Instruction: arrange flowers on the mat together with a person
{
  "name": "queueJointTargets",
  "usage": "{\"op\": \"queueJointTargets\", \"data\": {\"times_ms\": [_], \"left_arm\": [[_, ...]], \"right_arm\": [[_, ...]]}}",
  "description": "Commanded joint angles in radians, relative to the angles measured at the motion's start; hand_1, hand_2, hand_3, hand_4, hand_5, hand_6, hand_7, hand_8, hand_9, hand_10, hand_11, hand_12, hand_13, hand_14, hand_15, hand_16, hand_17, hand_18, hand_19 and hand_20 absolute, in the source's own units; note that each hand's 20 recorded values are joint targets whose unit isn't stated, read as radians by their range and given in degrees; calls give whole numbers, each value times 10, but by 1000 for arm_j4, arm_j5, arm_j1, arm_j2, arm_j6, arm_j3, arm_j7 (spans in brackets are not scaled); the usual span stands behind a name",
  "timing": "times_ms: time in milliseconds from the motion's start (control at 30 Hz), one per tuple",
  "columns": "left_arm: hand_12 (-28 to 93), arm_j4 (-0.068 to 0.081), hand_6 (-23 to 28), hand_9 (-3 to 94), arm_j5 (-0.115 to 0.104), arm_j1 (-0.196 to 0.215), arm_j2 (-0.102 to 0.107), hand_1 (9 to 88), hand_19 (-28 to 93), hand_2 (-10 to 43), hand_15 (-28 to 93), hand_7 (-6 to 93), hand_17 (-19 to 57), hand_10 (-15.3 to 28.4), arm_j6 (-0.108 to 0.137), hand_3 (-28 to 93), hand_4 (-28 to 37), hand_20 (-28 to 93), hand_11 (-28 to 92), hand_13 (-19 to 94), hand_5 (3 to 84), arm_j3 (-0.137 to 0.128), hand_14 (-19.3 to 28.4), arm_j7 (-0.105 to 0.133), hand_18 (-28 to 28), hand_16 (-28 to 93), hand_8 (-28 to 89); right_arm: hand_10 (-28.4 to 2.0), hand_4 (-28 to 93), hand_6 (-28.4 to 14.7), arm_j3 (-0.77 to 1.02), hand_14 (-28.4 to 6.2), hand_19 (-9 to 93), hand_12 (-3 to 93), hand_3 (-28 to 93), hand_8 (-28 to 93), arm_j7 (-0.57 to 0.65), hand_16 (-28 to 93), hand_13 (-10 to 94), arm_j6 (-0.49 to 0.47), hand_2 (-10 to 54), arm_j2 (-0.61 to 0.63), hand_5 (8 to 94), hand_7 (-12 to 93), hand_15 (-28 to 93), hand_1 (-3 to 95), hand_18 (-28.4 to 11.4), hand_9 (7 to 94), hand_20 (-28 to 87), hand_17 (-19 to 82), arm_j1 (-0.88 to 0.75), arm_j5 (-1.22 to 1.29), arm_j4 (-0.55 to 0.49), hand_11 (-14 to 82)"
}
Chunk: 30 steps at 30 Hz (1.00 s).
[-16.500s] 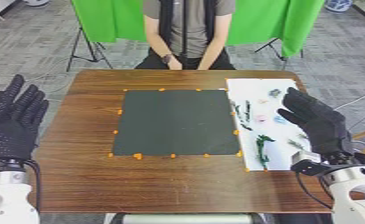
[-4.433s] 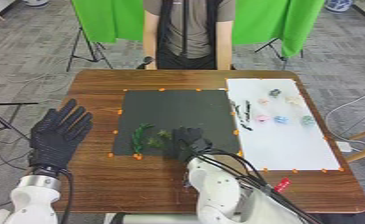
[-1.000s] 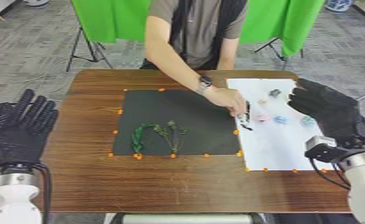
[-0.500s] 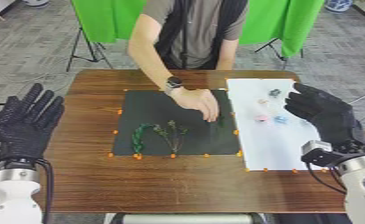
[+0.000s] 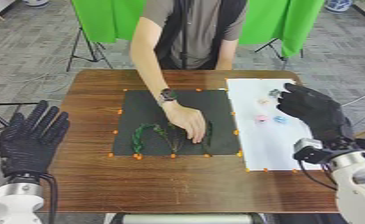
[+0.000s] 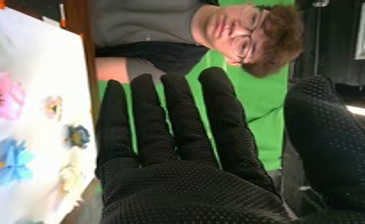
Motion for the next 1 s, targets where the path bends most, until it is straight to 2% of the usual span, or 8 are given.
{"op": "queueJointTargets", "data": {"times_ms": [33, 133, 200, 333, 433, 600, 733, 1000], "left_arm": [[60, -11, 74, 354, 21, 16, -11, 235, 301, 144, 270, 103, -42, 135, -10, 756, -283, 85, 167, 246, 426, -17, 150, -3, 108, -75, -91], [60, -8, 74, 353, 22, 17, -17, 235, 302, 143, 269, 101, -42, 136, -3, 755, -283, 84, 166, 246, 426, -24, 148, 11, 108, -76, -91], [60, -4, 74, 353, 24, 6, -11, 235, 301, 143, 268, 100, -42, 135, -19, 755, -283, 84, 165, 247, 426, -29, 147, 9, 108, -76, -91], [60, -4, 74, 352, 27, 5, -8, 234, 301, 143, 266, 99, -42, 135, -1, 755, -283, 83, 165, 248, 425, -36, 144, 13, 109, -77, -90], [60, -3, 74, 351, 4, 0, -7, 234, 300, 142, 265, 98, -42, 135, 8, 755, -283, 83, 165, 248, 425, -29, 144, 18, 109, -77, -90], [62, 1, 75, 343, 10, -16, -2, 234, 302, 142, 267, 100, -42, 141, 4, 756, -283, 83, 168, 247, 425, -15, 145, 7, 109, -76, -88], [62, -1, 77, 339, 7, -6, -5, 234, 302, 142, 269, 100, -42, 144, 14, 756, -283, 83, 168, 245, 424, -18, 146, 8, 109, -77, -89], [62, -5, 76, 335, 19, 5, -15, 234, 301, 142, 271, 101, -41, 144, 11, 755, -283, 82, 167, 244, 420, -19, 147, 5, 108, -78, -89]], "right_arm": [[-173, -137, -51, -25, -158, 391, 187, 811, -79, 7, 250, 329, -19, 110, 1, 446, 139, 115, 177, -179, 428, 130, 92, 21, -54, 2, 56], [-173, -140, -52, -35, -158, 387, 188, 809, -79, 19, 249, 328, -29, 102, 9, 445, 140, 115, 181, -180, 426, 128, 90, 33, -105, 5, 56], [-172, -143, -51, -30, -158, 383, 188, 806, -79, 11, 249, 327, -43, 97, 12, 445, 140, 114, 184, -179, 425, 126, 89, 32, -107, 1, 56], [-171, -143, -47, -57, -158, 379, 189, 804, -80, 28, 249, 326, -23, 85, 18, 449, 144, 114, 190, -179, 424, 124, 88, 52, -224, 0, 56], [-169, -148, -46, -90, -157, 374, 189, 795, -83, 66, 250, 325, -23, 62, 34, 446, 145, 114, 207, -180, 420, 122, 88, 99, -467, 3, 56], [-166, -164, -46, -168, -152, 346, 191, 779, -82, 108, 252, 286, 59, 35, 94, 428, 143, 94, 225, -165, 397, 110, 78, 167, -871, 32, 50], [-131, -175, -31, -215, -146, 334, 189, 780, -88, 191, 255, 269, 54, 10, 154, 421, 161, 91, 245, -133, 389, 108, 86, 209, -1171, 51, 58], [-130, -195, -22, -374, -137, 378, 186, 786, -98, 341, 262, 279, -20, -53, 215, 397, 171, 113, 288, -142, 388, 136, 92, 352, -1325, 159, 63]]}}
